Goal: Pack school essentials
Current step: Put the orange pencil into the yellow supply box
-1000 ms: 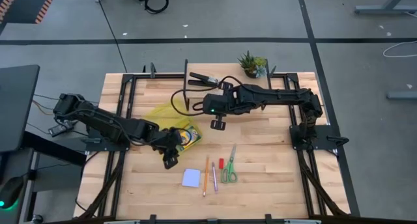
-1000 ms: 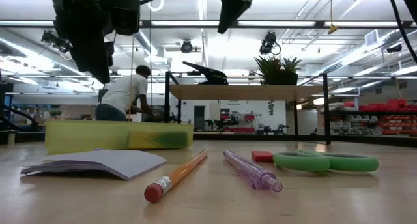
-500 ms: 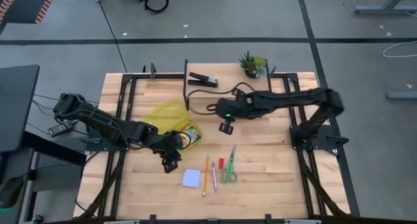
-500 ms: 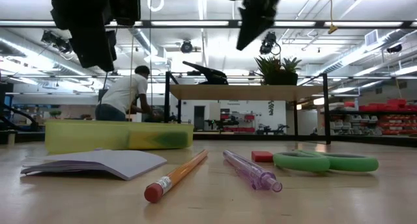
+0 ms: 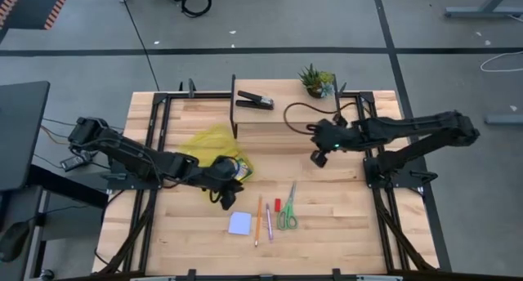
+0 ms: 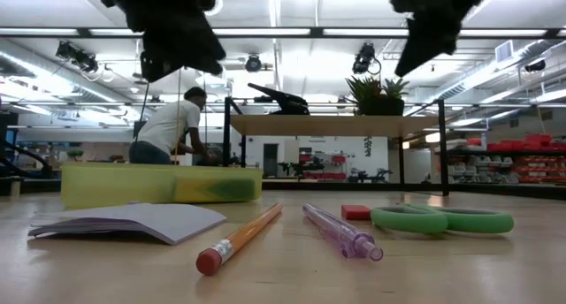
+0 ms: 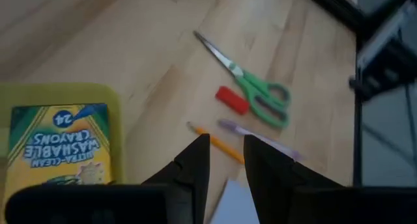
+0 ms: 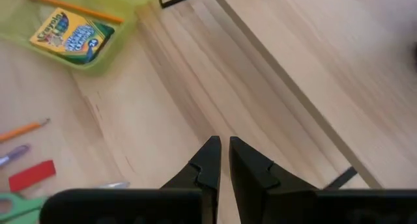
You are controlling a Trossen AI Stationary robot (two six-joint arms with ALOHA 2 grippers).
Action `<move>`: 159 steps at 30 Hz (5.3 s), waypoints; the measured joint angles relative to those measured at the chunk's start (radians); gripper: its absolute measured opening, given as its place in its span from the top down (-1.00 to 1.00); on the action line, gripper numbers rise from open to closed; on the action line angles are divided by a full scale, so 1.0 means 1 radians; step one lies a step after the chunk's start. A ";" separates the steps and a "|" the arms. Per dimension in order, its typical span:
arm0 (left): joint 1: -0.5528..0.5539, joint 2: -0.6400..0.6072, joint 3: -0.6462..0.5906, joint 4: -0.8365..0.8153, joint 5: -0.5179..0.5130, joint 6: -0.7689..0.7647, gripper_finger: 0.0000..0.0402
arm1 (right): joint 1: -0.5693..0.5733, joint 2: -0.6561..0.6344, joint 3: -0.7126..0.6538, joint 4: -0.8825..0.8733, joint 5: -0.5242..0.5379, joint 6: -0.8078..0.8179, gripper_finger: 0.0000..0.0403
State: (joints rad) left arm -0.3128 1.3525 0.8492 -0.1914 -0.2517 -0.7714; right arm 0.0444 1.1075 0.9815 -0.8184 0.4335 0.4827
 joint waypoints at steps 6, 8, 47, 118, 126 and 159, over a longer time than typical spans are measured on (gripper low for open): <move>-0.007 0.144 0.102 -0.039 -0.023 -0.146 0.49 | 0.000 -0.123 -0.088 0.043 0.017 -0.100 0.81; -0.012 0.208 0.166 -0.117 -0.023 -0.189 0.49 | 0.000 -0.148 -0.099 0.055 0.018 -0.102 0.81; -0.005 0.720 0.605 -0.428 0.101 -0.788 0.18 | 0.004 -0.219 -0.104 0.085 0.038 -0.206 0.81; -0.007 0.694 0.604 -0.502 0.222 -0.417 0.36 | 0.003 -0.218 -0.104 0.115 0.094 -0.229 0.81; -0.012 0.704 0.604 -0.492 0.182 -0.409 0.55 | 0.004 -0.218 -0.104 0.115 0.094 -0.217 0.81; -0.046 0.799 0.674 -0.534 0.095 -0.243 0.97 | 0.003 -0.218 -0.104 0.120 0.093 -0.220 0.81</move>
State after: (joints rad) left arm -0.3584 2.1517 1.5232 -0.7250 -0.1564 -1.0143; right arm 0.0479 0.8894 0.8780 -0.6987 0.5270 0.2623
